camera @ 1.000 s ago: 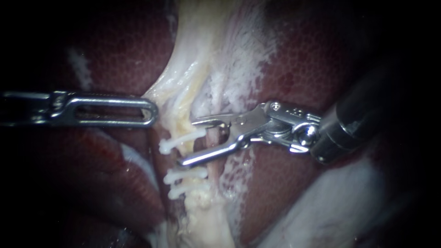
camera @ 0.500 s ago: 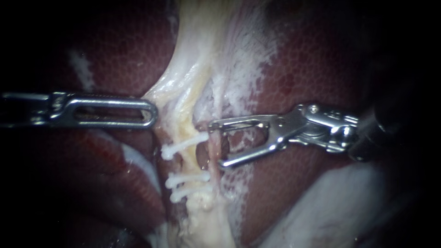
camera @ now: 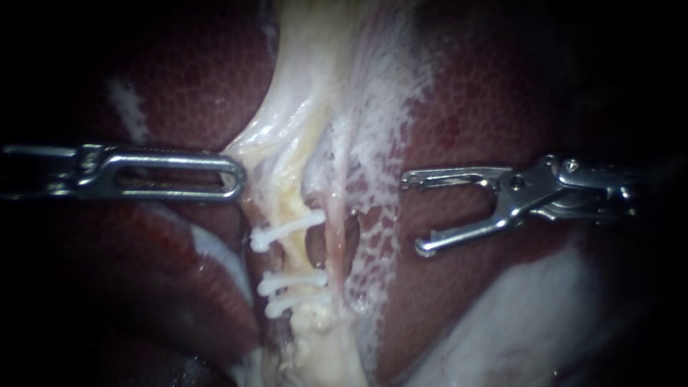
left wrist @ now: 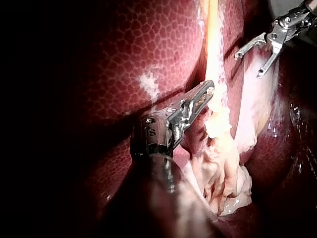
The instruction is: Going back third clip left tube
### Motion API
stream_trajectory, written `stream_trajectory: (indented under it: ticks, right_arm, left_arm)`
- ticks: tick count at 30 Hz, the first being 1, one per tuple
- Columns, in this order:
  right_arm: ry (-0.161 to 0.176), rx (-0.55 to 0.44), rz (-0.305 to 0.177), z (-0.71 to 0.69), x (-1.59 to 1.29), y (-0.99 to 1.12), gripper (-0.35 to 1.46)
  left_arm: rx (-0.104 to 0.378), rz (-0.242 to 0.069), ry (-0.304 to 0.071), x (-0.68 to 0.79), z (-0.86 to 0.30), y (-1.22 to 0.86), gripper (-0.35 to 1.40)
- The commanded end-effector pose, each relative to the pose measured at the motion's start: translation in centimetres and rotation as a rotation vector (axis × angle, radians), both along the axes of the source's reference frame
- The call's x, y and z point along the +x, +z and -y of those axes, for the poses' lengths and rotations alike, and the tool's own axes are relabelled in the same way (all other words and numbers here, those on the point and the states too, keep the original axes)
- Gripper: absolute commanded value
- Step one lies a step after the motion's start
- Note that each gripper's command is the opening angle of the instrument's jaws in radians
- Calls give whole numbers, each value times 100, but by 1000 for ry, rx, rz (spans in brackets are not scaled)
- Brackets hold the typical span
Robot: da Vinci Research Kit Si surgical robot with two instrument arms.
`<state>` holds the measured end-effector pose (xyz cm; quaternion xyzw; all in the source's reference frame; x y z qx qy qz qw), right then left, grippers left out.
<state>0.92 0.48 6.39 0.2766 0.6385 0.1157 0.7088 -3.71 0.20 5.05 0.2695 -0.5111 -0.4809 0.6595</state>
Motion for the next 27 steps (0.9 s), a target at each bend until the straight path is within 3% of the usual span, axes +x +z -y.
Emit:
stream_trajectory:
  ticks: [1, 14, 27]
  right_arm:
    - [-1, -4, 0, 0, 0, -2, 60]
    - [-4, -14, 4, 1, -8, -5, 60]
    - [-5, -14, 4, 2, -10, -6, 60]
  left_arm:
    - [0, 0, 0, 0, 0, 0, -35]
    - [-1, -1, -1, -3, 0, 3, -35]
    - [-13, -6, 1, -28, 5, 38, -35]
